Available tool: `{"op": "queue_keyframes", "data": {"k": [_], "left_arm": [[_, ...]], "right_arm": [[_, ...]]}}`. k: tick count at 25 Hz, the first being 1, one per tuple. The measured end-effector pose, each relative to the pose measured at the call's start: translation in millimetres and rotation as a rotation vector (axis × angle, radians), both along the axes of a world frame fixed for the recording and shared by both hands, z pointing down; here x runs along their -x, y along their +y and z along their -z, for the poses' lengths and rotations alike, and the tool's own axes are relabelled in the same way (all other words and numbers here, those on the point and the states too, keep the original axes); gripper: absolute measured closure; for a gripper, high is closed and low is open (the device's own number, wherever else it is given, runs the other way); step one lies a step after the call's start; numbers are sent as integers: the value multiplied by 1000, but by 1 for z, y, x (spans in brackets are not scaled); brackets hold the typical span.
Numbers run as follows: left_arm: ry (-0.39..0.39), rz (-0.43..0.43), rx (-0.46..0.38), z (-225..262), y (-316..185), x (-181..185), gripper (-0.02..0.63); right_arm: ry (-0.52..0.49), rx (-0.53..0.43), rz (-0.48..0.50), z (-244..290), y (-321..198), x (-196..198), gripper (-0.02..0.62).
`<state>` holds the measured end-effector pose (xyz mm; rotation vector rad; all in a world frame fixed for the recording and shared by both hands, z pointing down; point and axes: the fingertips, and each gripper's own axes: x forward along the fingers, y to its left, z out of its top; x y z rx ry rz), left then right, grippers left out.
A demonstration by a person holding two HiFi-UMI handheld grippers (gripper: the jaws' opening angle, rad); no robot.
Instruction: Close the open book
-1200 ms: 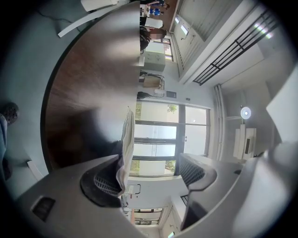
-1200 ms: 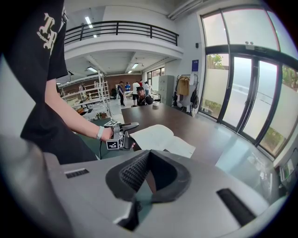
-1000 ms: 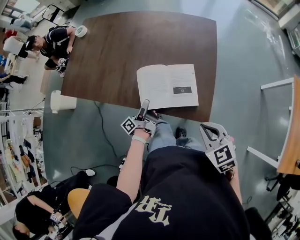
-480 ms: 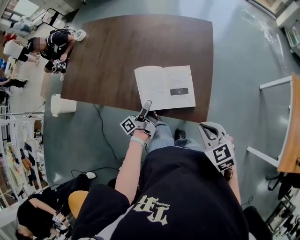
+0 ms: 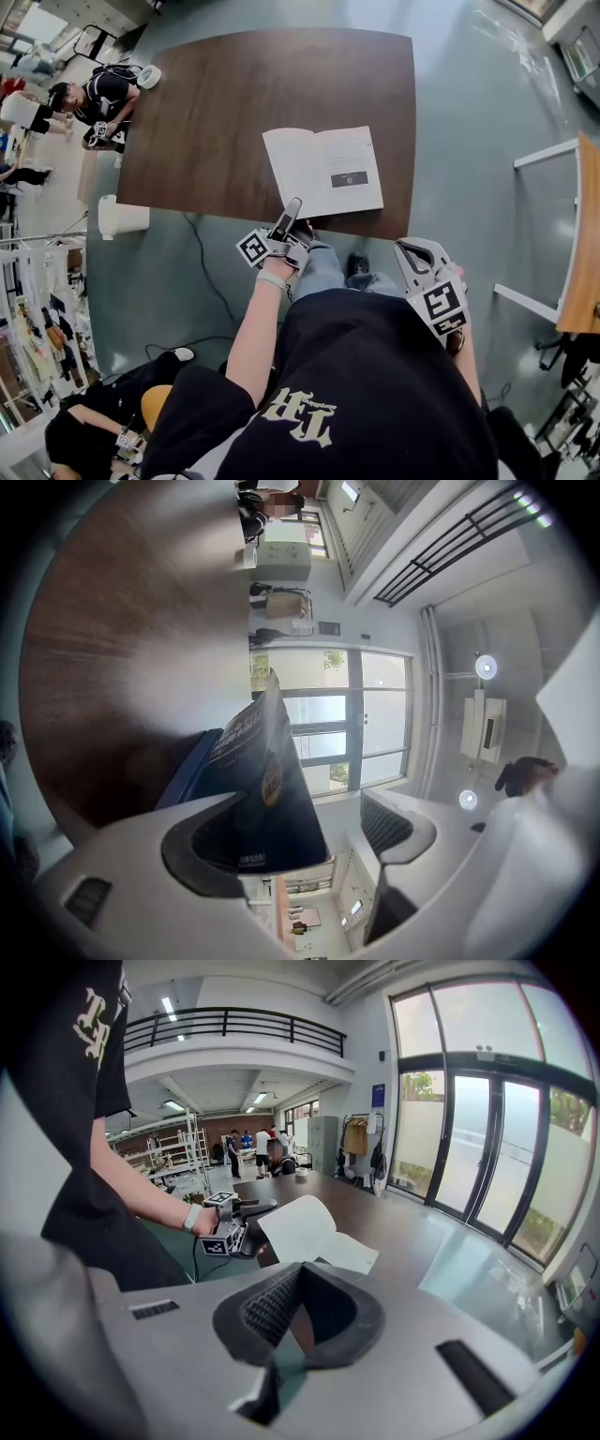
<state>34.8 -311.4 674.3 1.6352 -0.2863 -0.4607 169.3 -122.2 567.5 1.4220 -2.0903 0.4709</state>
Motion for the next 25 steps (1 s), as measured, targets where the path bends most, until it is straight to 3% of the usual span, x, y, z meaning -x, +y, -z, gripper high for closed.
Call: {"op": "queue_keyframes", "data": {"k": [25], "left_arm": [[9,-144,-18,10,14,-49,221]], "right_arm": [[10,13,-57,-4,9,-13,607]]}}
